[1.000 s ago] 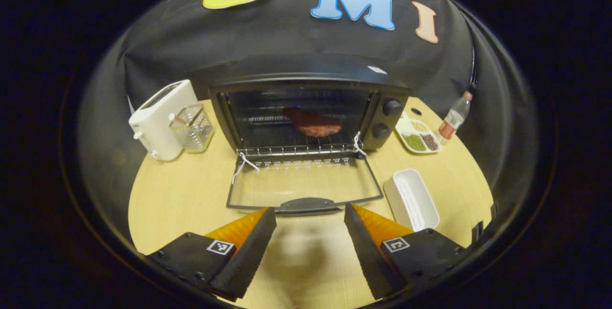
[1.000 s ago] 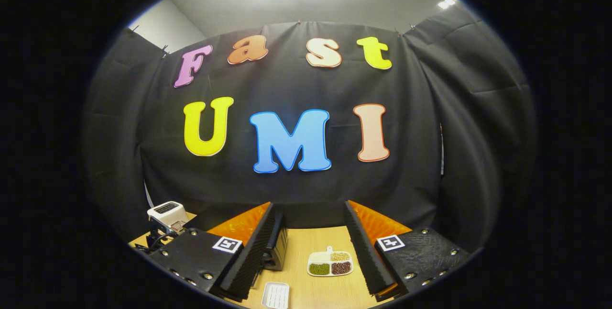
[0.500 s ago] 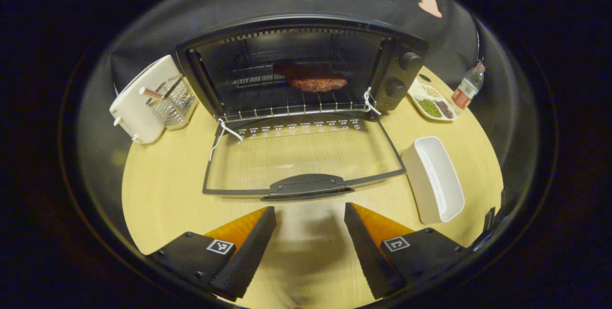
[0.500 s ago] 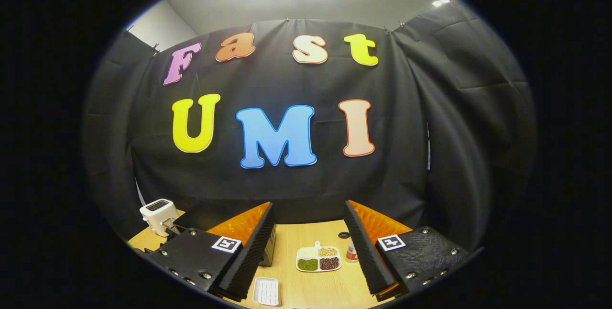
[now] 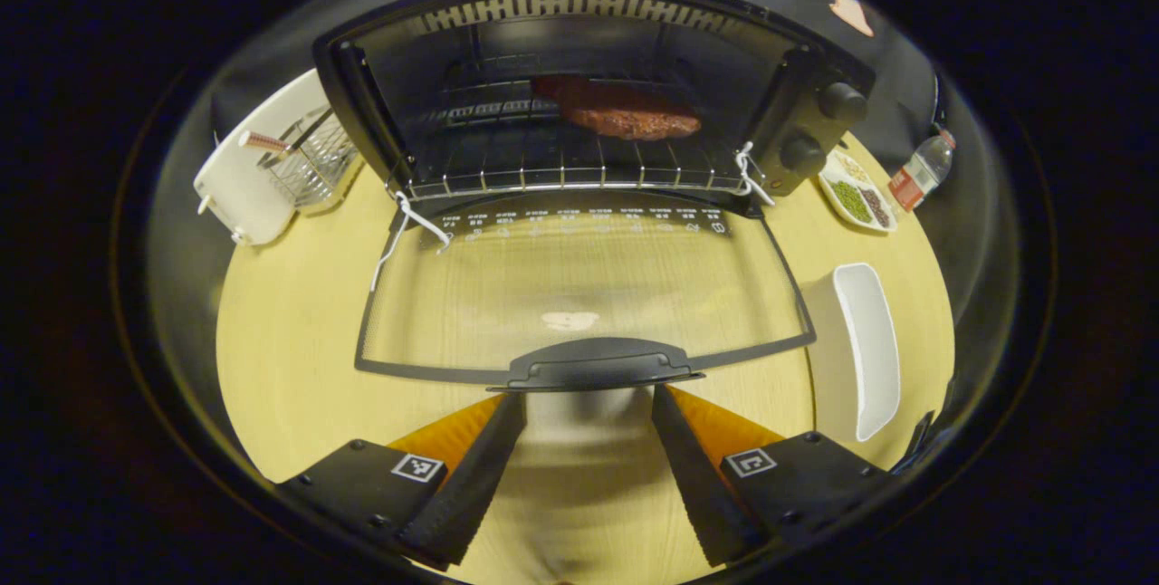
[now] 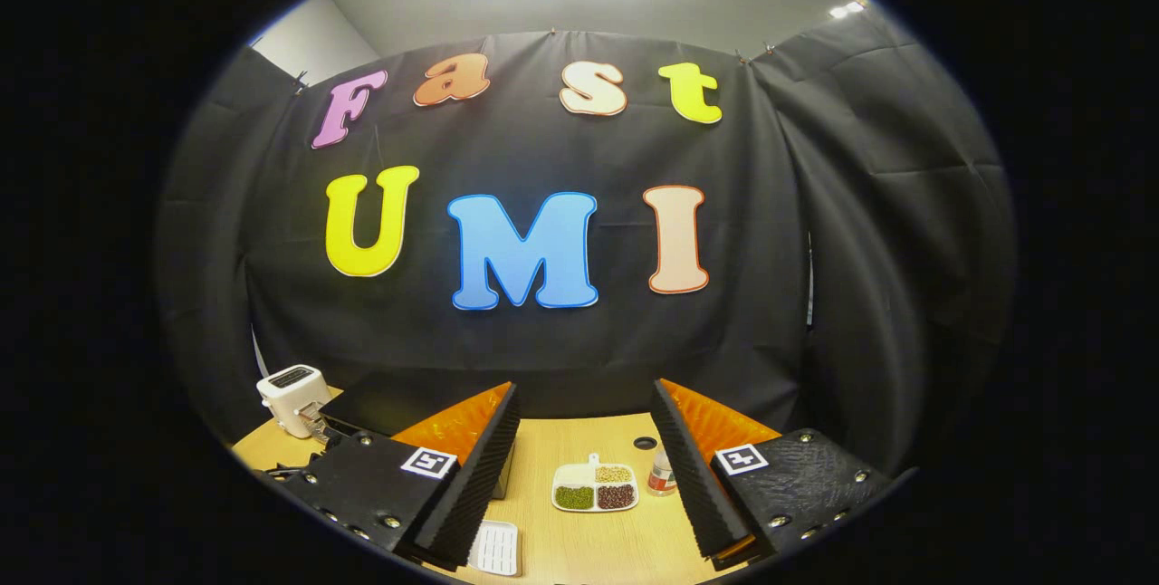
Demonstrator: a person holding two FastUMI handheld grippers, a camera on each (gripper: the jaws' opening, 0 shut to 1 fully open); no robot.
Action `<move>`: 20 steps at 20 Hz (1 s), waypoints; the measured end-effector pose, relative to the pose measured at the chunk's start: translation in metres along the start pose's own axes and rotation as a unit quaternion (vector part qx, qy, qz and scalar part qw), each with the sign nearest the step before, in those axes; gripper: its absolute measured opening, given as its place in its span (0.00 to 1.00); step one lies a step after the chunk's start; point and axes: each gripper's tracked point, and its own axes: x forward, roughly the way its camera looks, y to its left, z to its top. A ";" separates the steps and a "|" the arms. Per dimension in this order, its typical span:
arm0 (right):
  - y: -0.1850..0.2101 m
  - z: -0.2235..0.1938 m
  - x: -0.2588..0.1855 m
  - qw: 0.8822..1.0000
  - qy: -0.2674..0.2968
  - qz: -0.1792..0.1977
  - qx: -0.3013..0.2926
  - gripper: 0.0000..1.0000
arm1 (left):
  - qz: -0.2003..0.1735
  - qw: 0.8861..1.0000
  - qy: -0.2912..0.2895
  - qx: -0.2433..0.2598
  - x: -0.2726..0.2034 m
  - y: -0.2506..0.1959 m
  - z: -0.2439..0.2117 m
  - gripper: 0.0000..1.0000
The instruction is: Open the electric oven with the left hand, put the food in, and close the electric oven.
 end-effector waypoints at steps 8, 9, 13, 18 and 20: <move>0.010 -0.001 0.002 1.000 0.005 0.006 0.003 0.89 | 0.005 1.000 0.007 0.012 0.003 0.003 0.001 0.97; 0.011 0.000 0.002 1.000 0.005 0.007 0.002 0.89 | 0.006 1.000 0.003 0.014 0.000 0.002 0.001 0.97; 0.016 -0.001 0.001 1.000 0.004 0.010 0.002 0.89 | 0.003 1.000 -0.018 0.015 -0.017 0.001 0.006 0.97; 0.025 -0.003 0.001 1.000 0.012 0.014 0.006 0.89 | -0.003 0.998 -0.055 0.015 -0.039 0.000 0.013 0.97; 0.029 -0.001 0.002 1.000 0.007 0.016 0.004 0.89 | -0.005 0.998 -0.060 0.013 -0.043 0.000 0.015 0.97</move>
